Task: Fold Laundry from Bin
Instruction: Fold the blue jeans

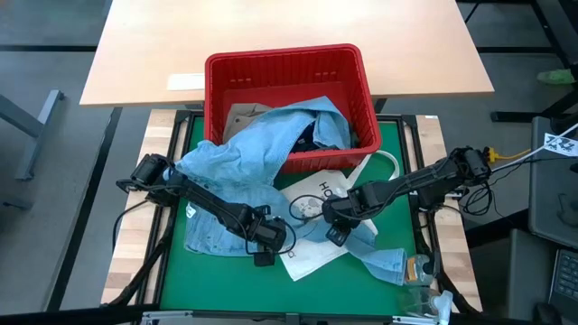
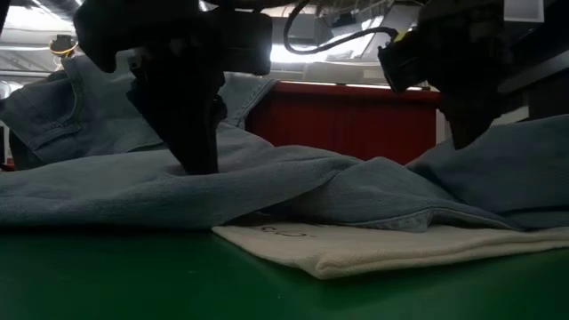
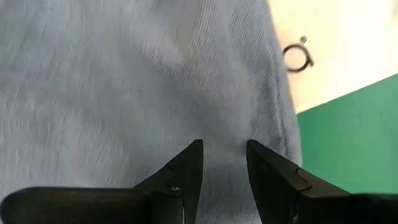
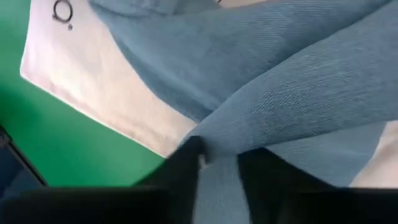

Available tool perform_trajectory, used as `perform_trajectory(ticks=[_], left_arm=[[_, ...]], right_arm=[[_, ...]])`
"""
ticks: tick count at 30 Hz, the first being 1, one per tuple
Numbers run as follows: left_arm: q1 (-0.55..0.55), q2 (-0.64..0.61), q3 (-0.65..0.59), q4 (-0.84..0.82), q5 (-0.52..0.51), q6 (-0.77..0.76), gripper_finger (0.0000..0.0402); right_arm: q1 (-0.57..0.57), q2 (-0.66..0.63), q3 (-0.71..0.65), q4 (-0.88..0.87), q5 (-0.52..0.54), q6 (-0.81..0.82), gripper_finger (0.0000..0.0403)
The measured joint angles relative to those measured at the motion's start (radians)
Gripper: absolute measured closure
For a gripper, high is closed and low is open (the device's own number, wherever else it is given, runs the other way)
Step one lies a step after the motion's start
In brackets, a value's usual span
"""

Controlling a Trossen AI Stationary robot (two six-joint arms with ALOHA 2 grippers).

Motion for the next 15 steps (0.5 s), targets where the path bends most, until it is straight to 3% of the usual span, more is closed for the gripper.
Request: perform_trajectory(ticks=[3, 15], left_arm=[[-0.001, 0.0, -0.026, 0.0, 0.014, -0.033, 0.0283], [-0.032, -0.008, -0.137, -0.014, 0.12, -0.182, 0.0294]], right_arm=[[0.0, 0.0, 0.0, -0.001, -0.002, -0.06, 0.039], [0.033, -0.048, 0.0, 0.031, -0.228, -0.28, 0.0399]])
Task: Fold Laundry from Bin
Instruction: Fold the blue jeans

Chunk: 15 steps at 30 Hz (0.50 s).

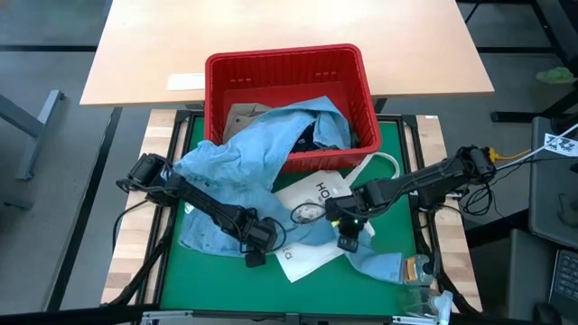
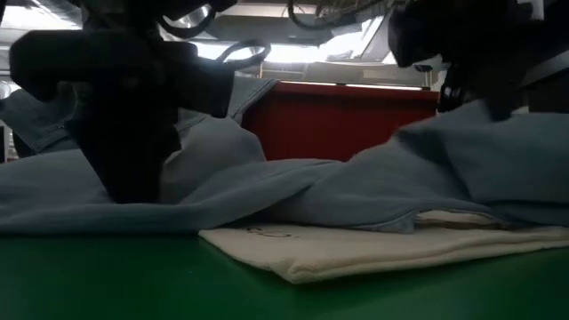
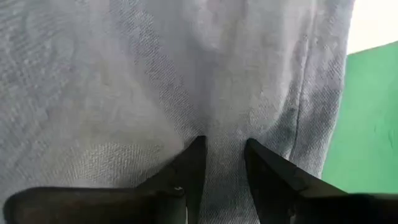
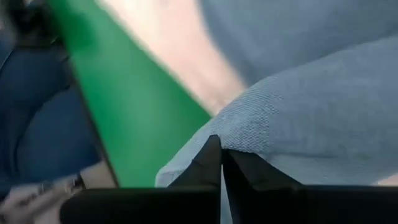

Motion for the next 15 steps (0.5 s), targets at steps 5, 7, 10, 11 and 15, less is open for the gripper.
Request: perform_trajectory(ticks=[5, 7, 10, 11, 15], left_arm=[[-0.006, -0.002, -0.002, -0.01, 0.015, -0.027, 0.0298], [-0.006, -0.001, -0.003, -0.012, 0.027, -0.027, 0.0298], [-0.007, 0.0, -0.003, -0.018, 0.049, -0.028, 0.0298], [-0.007, 0.0, -0.003, -0.023, 0.06, -0.028, 0.0298], [-0.008, 0.0, -0.003, -0.072, 0.135, -0.028, 0.0299]], right_arm=[[0.11, 0.0, 0.0, 0.11, -0.157, -0.109, 0.04], [0.162, 0.0, 0.0, 0.144, -0.207, -0.13, 0.04], [0.237, 0.0, 0.001, 0.15, -0.233, -0.132, 0.0401], [0.26, 0.003, 0.001, 0.145, -0.231, -0.132, 0.0401], [0.331, 0.022, 0.001, 0.142, -0.217, -0.132, 0.04]])
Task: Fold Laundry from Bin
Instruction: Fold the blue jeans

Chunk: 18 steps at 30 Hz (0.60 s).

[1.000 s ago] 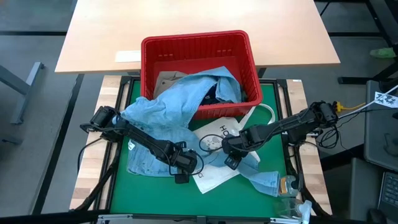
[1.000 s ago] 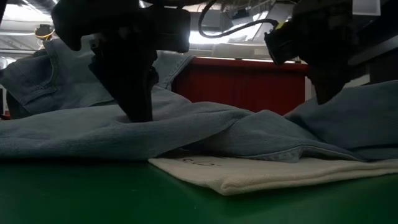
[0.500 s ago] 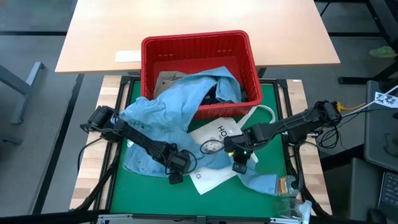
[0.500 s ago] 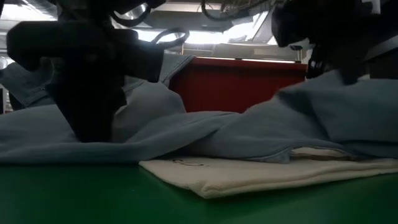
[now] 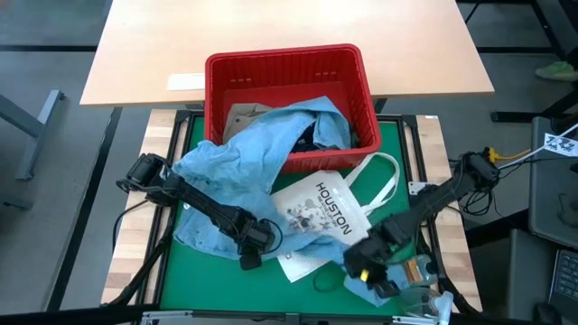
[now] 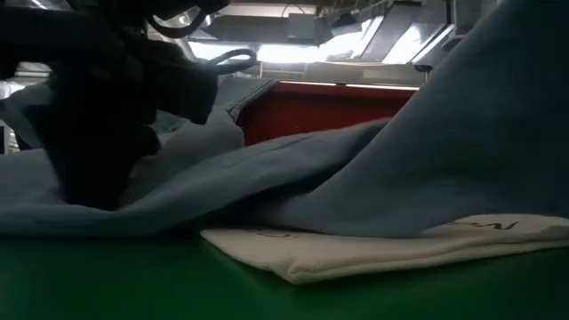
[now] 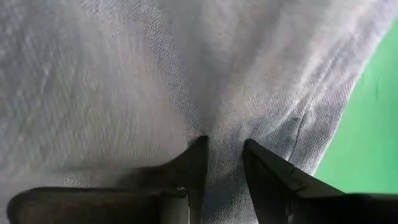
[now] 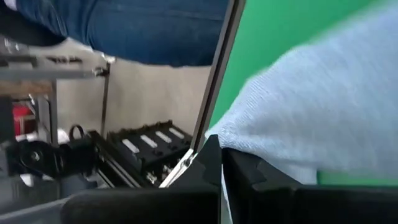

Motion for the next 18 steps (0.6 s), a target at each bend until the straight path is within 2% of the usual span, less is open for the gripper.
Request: perform_trajectory(ticks=[3, 11, 14, 18], left_arm=[[0.0, 0.001, 0.0, -0.023, 0.047, 0.001, 0.0299], [0.0, 0.002, -0.001, -0.04, 0.074, 0.001, 0.0299], [0.0, 0.002, -0.001, -0.04, 0.073, 0.002, 0.0299], [-0.001, 0.002, -0.002, -0.04, 0.07, 0.002, 0.0299]], right_arm=[[0.024, 0.014, 0.0, -0.001, 0.013, 0.0, 0.0399], [0.027, 0.019, 0.0, -0.002, 0.179, 0.015, 0.0373], [0.013, 0.019, 0.0, -0.002, 0.178, 0.092, 0.0346], [-0.002, 0.019, 0.0, -0.001, 0.156, 0.182, 0.0292]])
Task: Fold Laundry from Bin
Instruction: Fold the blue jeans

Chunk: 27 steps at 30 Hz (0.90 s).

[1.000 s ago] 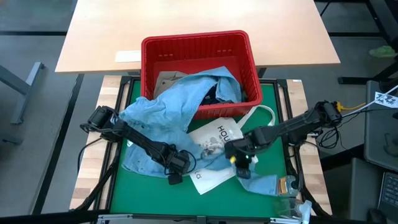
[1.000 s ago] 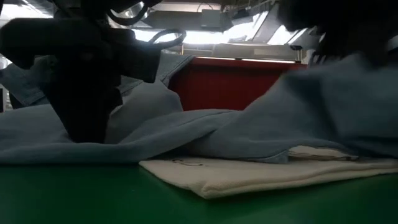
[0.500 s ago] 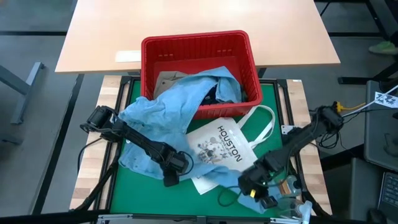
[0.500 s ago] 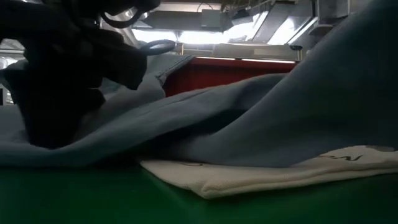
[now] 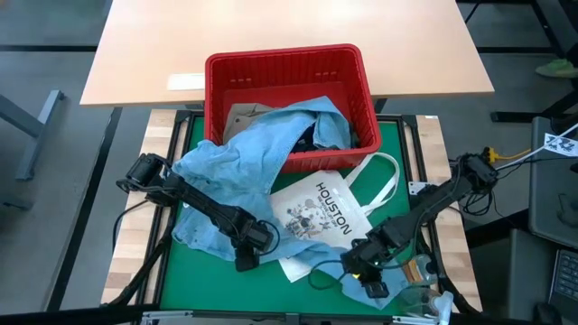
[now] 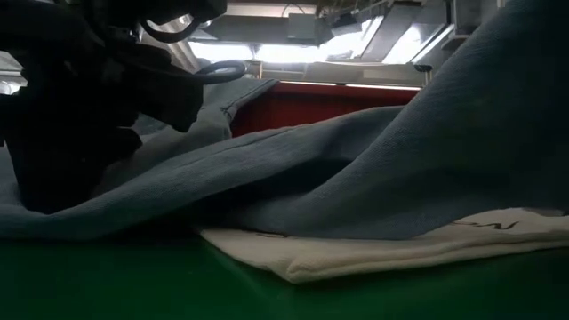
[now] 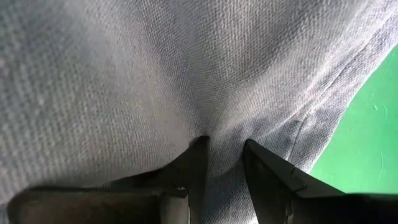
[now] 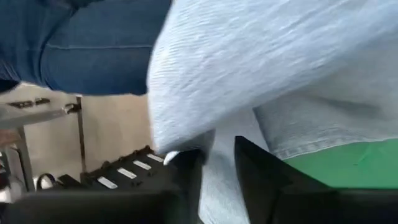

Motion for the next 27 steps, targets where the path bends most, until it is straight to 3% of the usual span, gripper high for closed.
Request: perform_trajectory(ticks=[5, 8, 10, 17, 27], left_arm=[[-0.001, 0.0, 0.0, 0.0, -0.007, 0.0, 0.0299], [-0.001, 0.0, 0.0, 0.002, -0.009, 0.0, 0.0299], [-0.001, 0.0, 0.0, 0.004, -0.01, 0.0, 0.0299], [-0.002, 0.0, -0.001, 0.008, -0.027, 0.0, 0.0299], [-0.002, 0.0, -0.002, 0.015, -0.033, 0.0, 0.0299]], right_arm=[[-0.034, 0.0, 0.0, 0.0, -0.115, 0.003, 0.0233], [-0.061, 0.0, 0.0, -0.009, -0.225, 0.047, 0.0216], [-0.071, 0.0, 0.0, -0.053, -0.242, 0.059, 0.0213], [-0.059, 0.0, -0.011, -0.18, -0.002, -0.027, 0.022], [-0.047, 0.0, -0.168, -0.04, -0.025, 0.0, 0.0221]])
